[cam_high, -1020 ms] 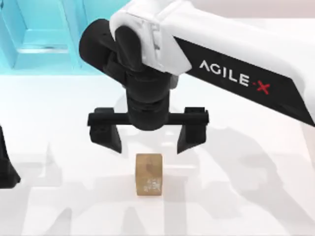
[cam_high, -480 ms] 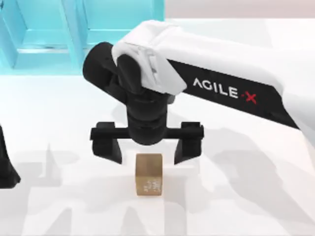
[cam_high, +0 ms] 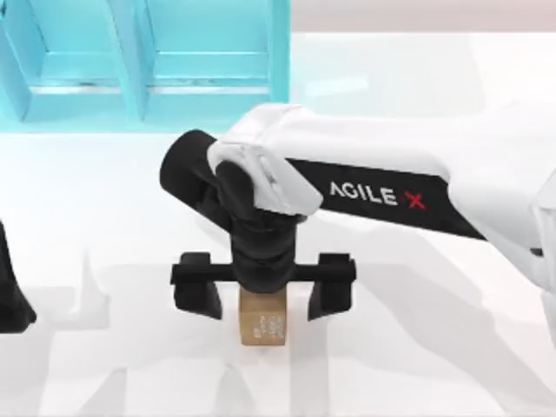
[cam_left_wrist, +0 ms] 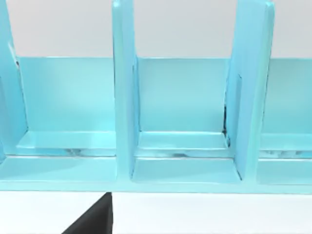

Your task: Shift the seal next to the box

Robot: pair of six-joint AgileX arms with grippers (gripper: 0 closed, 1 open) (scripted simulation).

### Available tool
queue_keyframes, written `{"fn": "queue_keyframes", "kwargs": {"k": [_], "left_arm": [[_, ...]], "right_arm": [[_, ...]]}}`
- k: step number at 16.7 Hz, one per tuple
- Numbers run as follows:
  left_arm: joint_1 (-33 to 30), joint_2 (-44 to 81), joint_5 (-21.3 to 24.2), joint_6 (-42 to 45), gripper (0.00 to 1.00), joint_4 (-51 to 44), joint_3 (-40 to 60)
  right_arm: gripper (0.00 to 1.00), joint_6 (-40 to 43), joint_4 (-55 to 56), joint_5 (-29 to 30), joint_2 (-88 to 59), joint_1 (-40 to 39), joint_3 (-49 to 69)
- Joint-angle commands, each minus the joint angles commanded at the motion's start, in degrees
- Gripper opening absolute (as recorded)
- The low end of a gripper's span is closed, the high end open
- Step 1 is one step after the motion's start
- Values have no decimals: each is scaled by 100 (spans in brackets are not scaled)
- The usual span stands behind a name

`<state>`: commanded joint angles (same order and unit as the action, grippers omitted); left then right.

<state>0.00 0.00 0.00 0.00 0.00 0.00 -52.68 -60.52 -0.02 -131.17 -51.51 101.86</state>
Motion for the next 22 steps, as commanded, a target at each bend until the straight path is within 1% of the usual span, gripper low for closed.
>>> {"fn": "queue_keyframes", "kwargs": {"k": [2,15,16,22], "left_arm": [[0,0,0,0,100,0,0],[0,0,0,0,100,0,0],[0,0,0,0,100,0,0],[0,0,0,0,100,0,0]], "right_arm": [[100,0,0,0,0,0,0],[2,0,0,0,0,0,0],[0,0,0,0,0,0,0],[0,0,0,0,0,0,0]]}}
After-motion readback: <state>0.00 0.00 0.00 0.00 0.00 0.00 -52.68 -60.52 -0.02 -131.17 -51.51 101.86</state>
